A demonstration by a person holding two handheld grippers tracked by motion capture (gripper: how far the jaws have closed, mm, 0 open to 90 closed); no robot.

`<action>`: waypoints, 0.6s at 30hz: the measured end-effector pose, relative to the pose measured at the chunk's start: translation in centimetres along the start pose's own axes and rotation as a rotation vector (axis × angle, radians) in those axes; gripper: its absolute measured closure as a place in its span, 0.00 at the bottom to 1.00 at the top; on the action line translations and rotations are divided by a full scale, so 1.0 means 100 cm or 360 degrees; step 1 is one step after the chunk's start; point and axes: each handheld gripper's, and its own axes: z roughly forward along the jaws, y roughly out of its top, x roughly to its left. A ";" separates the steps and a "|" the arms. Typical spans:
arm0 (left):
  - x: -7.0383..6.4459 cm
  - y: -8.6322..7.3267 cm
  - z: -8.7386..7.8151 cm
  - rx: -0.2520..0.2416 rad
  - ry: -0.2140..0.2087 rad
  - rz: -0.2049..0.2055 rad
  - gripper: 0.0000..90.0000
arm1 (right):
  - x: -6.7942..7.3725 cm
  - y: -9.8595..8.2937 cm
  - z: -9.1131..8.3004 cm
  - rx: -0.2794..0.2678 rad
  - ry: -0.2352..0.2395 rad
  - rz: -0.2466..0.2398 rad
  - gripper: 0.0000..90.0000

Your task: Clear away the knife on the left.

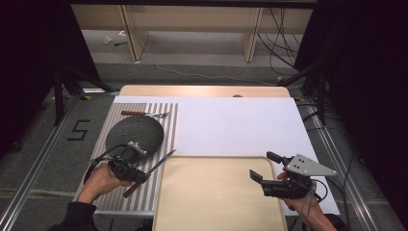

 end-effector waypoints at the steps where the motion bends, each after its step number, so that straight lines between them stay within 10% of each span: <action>1: -0.003 0.001 0.000 -0.0013 -0.0012 0.0002 0.85 | 0.000 0.000 0.000 0.0000 0.0000 0.0000 0.19; 18: -0.057 0.023 0.019 -0.0085 -0.0204 0.0101 0.85 | 0.000 0.000 0.000 -0.0004 -0.0001 0.0003 0.19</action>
